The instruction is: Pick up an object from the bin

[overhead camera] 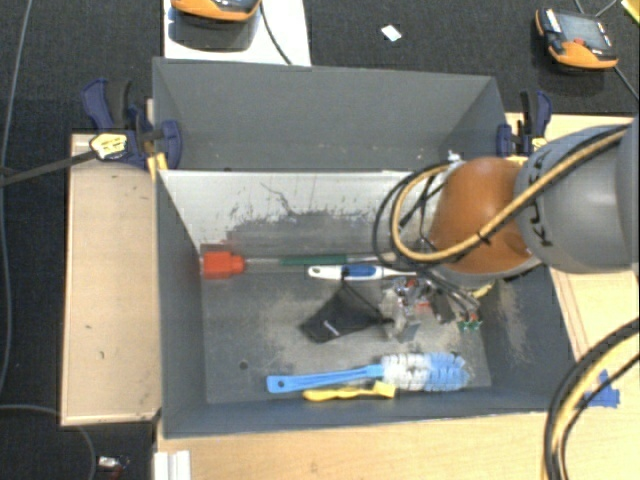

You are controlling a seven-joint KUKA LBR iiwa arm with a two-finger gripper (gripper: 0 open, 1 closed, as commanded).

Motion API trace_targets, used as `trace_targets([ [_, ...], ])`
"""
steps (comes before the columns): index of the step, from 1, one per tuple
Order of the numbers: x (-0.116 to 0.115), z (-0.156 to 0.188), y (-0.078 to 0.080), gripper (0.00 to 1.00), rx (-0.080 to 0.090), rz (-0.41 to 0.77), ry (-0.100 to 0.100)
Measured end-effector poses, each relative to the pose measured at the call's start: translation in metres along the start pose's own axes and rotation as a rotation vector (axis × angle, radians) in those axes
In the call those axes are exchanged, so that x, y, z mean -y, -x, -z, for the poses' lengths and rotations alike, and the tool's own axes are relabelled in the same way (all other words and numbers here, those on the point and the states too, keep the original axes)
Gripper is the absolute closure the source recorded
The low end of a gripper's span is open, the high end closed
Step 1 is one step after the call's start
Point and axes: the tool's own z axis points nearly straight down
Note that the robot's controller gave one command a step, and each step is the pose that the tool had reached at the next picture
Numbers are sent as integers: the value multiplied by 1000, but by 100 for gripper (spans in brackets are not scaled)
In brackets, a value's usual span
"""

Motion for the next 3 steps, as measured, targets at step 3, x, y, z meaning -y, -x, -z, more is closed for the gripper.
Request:
trace_targets([
  [3, -47, 14, -11, 0, 7, -177, 1],
])
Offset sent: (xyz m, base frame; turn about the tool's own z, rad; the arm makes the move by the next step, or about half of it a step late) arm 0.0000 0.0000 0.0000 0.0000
